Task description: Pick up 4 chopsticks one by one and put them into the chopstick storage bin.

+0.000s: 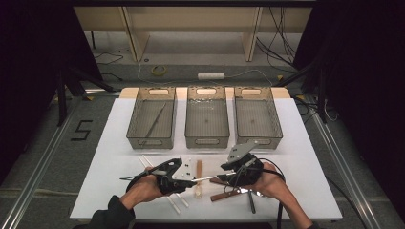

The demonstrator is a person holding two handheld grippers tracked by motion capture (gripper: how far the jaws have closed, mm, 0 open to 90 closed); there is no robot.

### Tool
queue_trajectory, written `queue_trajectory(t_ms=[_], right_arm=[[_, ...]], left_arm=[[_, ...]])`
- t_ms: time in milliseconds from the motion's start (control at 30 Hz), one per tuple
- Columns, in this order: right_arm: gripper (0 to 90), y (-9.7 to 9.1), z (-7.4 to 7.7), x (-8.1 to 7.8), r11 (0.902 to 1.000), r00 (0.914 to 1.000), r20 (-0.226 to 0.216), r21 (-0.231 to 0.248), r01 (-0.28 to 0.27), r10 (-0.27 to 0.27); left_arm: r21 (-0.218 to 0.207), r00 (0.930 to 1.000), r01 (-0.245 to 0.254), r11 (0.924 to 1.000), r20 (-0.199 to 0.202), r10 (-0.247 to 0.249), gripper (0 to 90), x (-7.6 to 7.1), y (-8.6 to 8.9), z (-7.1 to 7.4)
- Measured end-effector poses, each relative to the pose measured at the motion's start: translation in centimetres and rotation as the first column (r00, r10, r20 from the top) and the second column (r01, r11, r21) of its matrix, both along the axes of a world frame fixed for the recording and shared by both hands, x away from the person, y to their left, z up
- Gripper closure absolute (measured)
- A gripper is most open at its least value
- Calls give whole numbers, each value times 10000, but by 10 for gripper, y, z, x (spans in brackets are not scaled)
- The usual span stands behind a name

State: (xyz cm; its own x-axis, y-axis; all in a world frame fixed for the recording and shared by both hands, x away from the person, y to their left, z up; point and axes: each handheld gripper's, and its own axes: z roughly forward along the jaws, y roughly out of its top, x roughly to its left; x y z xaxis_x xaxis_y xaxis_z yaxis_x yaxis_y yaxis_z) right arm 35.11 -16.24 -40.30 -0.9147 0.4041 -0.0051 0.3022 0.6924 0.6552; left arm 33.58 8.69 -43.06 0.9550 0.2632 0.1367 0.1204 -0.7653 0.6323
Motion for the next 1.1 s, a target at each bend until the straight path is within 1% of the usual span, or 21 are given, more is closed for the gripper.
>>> queue_trajectory(t_ms=[67, 167, 233, 267, 300, 367, 400, 433, 500, 533, 567, 633, 733, 767, 800, 833, 867, 900, 967, 1000, 1100], right_arm=[[533, -4, 4, 1, 9984, 9994, -36, 431, 356, -355], [460, -8, 6, 1, 9948, 9963, 169, 587, 835, -846], [433, -11, 6, 0, 9913, 9931, 323, 727, 1098, -1123], [424, -13, 6, -1, 9883, 9910, 383, 875, 1246, -1283], [419, -15, 6, -2, 9848, 9884, 456, 1035, 1396, -1449], [406, -19, 6, -3, 9791, 9853, 514, 1315, 1552, -1630], [398, -22, 6, -3, 9781, 9852, 493, 1374, 1563, -1643], [390, -24, 6, -3, 9773, 9848, 416, 1363, 1619, -1689], [387, -29, 4, -3, 9747, 9828, 373, 1402, 1741, -1809], [386, -31, 3, -3, 9733, 9820, 299, 1424, 1803, -1863], [383, -33, 2, -3, 9716, 9798, 327, 1400, 1908, -1971], [379, -37, -1, -4, 9682, 9761, 235, 1349, 2109, -2159], [376, -42, -6, -5, 9600, 9668, 67, 1200, 2528, -2554], [376, -44, -8, -6, 9574, 9643, -1, 1194, 2629, -2648], [377, -46, -10, -7, 9547, 9615, -21, 1182, 2731, -2748], [376, -47, -11, -7, 9528, 9598, -48, 1194, 2792, -2807], [376, -48, -13, -7, 9518, 9586, -82, 1169, 2836, -2847], [375, -49, -14, -7, 9497, 9566, -100, 1176, 2904, -2912], [373, -51, -17, -8, 9462, 9541, -112, 1256, 2982, -2992], [373, -51, -18, -9, 9443, 9528, -103, 1304, 3022, -3035], [362, -53, -22, -10, 9382, 9491, -138, 1475, 3131, -3146]], left_arm=[[-70, 9995, -312, 9995, -55, 311, 831, 3, 3, 0], [-176, 9970, -776, 9968, -46, 775, 831, 6, 7, 2], [-303, 9940, -1089, 9936, -99, 1086, 832, 8, 9, 3], [-396, 9924, -1222, 9917, -166, 1217, 832, 9, 11, 4], [-453, 9905, -1371, 9895, -143, 1365, 832, 11, 12, 4], [-693, 9854, -1702, 9830, -182, 1694, 832, 13, 16, 5], [-901, 9828, -1849, 9786, -207, 1838, 832, 13, 18, 6], [-1055, 9801, -1984, 9744, -297, 1964, 832, 14, 20, 7], [-1174, 9735, -2286, 9664, -253, 2272, 832, 15, 23, 8], [-1242, 9707, -2402, 9627, -312, 2382, 832, 16, 24, 9], [-1331, 9685, -2489, 9593, -427, 2454, 832, 17, 26, 9], [-1554, 9609, -2768, 9483, -529, 2718, 832, 18, 28, 9], [-1678, 9482, -3177, 9332, -609, 3118, 832, 20, 31, 10], [-1721, 9453, -3261, 9295, -643, 3197, 832, 20, 32, 10], [-1788, 9442, -3293, 9271, -667, 3225, 832, 21, 34, 10], [-1837, 9413, -3376, 9232, -735, 3296, 832, 22, 35, 10], [-1822, 9395, -3426, 9217, -749, 3344, 832, 22, 36, 11], [-1789, 9394, -3426, 9223, -743, 3346, 832, 23, 37, 11], [-1862, 9363, -3510, 9177, -780, 3423, 832, 23, 39, 11], [-1911, 9343, -3564, 9146, -770, 3480, 832, 24, 40, 11], [-2007, 9251, -3798, 9030, -838, 3704, 832, 26, 46, 13]])
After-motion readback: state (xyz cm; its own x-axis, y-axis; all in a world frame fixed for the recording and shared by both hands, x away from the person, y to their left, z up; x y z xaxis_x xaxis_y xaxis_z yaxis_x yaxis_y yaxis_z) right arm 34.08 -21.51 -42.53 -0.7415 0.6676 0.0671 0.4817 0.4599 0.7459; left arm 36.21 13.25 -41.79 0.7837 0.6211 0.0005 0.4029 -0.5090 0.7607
